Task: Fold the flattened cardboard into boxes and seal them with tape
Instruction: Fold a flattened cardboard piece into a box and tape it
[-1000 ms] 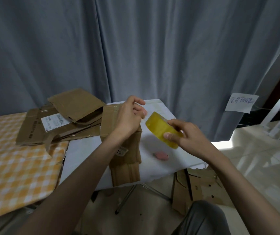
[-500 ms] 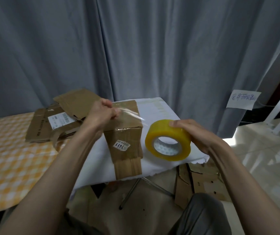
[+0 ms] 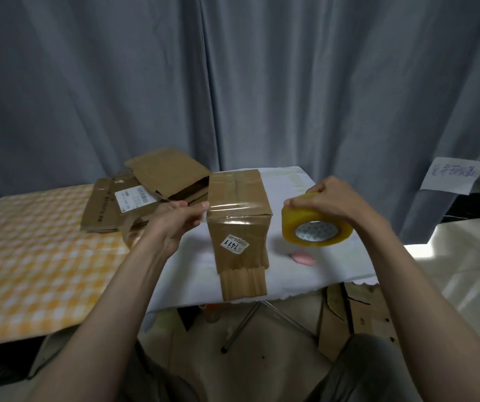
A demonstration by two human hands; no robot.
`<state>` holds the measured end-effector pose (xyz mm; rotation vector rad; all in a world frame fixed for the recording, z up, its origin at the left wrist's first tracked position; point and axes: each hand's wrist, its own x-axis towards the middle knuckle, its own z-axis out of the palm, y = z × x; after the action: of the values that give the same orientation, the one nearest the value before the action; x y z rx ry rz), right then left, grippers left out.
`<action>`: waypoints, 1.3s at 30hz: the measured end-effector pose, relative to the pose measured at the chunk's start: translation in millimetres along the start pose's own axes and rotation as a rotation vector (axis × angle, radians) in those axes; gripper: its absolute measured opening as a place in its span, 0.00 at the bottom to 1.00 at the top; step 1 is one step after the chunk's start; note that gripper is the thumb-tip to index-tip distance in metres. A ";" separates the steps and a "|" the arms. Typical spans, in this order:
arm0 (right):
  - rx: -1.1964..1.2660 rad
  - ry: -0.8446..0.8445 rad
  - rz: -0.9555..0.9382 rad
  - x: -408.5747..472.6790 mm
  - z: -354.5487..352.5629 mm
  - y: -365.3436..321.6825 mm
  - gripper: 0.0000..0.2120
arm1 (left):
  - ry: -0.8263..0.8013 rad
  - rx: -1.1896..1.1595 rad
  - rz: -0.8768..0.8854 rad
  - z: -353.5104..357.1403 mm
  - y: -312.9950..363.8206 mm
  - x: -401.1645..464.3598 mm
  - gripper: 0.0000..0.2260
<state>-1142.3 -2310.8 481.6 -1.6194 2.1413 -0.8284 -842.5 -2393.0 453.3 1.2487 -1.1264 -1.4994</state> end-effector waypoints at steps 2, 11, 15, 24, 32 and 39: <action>0.025 -0.005 -0.001 4.6 -2.3 1.4 0.28 | 0.016 -0.010 0.000 1.9 -2.2 4.7 0.34; 0.065 -0.122 0.013 26.6 -0.6 10.0 0.23 | 0.010 0.024 -0.077 5.9 -16.8 21.4 0.16; 0.085 -0.177 0.016 34.6 11.4 23.3 0.24 | -0.027 0.041 -0.125 7.1 -21.8 19.8 0.08; 0.237 -0.222 0.010 44.1 43.1 35.8 0.25 | 0.054 1.012 0.801 46.1 -11.4 -13.8 0.17; 0.286 -0.185 -0.036 69.3 51.5 33.7 0.19 | -0.312 1.471 0.869 94.5 -48.4 9.3 0.32; 0.247 -0.187 -0.040 93.3 63.4 54.1 0.27 | -0.271 1.498 0.871 90.2 -59.0 38.4 0.33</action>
<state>-1174.5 -2405.3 406.2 -1.5502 1.8079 -0.8774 -940.5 -2407.0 396.0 1.0467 -2.7011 0.0490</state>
